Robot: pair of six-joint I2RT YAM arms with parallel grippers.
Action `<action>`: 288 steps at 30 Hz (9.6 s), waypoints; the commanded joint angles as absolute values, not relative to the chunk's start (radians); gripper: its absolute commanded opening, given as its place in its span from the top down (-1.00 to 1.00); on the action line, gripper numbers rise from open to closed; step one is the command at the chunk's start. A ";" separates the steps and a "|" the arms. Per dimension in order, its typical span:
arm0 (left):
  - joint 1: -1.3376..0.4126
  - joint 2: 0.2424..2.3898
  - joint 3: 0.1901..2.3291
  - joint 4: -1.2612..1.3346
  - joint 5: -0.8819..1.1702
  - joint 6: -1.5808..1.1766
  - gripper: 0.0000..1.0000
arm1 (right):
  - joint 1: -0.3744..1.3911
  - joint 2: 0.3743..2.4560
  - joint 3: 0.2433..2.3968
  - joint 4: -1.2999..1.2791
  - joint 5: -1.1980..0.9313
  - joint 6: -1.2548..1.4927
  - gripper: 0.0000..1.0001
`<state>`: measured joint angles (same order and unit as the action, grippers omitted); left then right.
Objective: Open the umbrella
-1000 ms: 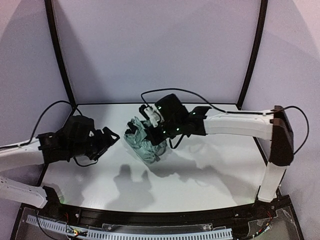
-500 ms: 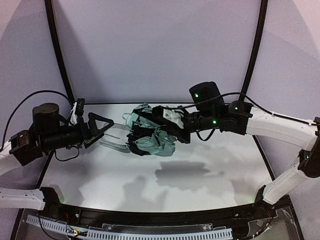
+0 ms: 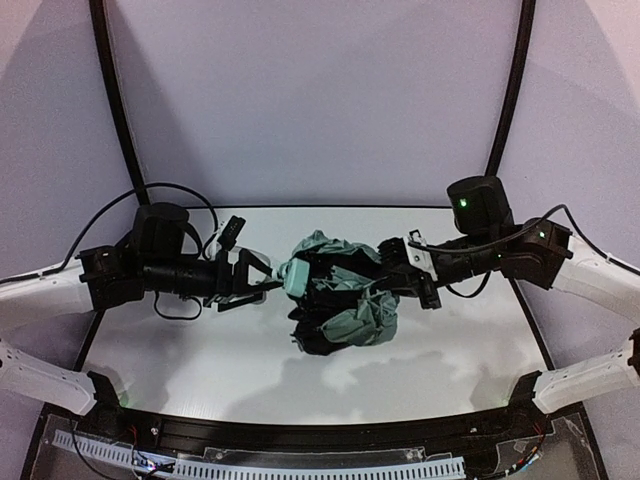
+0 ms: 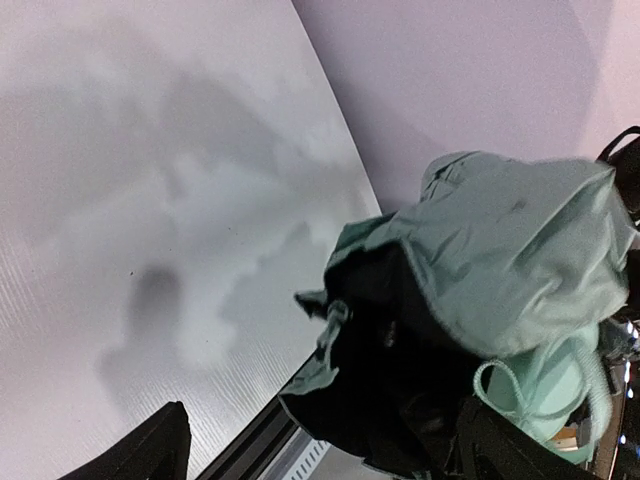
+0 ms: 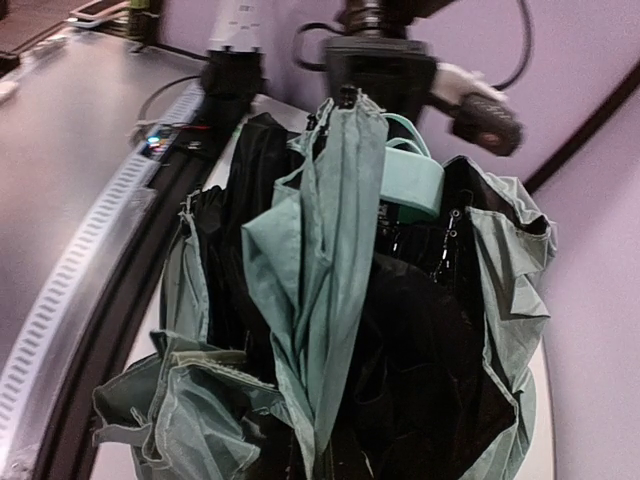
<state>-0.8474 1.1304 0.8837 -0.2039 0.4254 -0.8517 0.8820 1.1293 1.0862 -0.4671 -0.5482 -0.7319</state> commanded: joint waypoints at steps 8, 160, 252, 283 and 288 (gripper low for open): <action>-0.851 1.038 0.888 -0.191 0.428 -0.820 -0.89 | 0.869 1.032 1.020 -0.532 -0.762 -0.776 1.00; -0.933 1.625 1.690 -0.187 -0.240 -0.676 0.98 | 0.873 1.172 1.025 0.109 0.003 0.992 -0.83; -1.456 1.150 0.671 0.195 -0.376 -0.550 0.98 | 0.245 1.351 1.323 0.311 0.433 1.029 1.00; -1.237 1.439 1.262 -0.116 0.062 -0.528 -0.97 | 0.462 1.173 1.073 0.562 -0.360 0.701 1.00; -1.233 1.581 1.312 -0.071 0.114 -0.553 -0.97 | 0.490 1.181 1.072 0.556 -0.274 0.687 1.00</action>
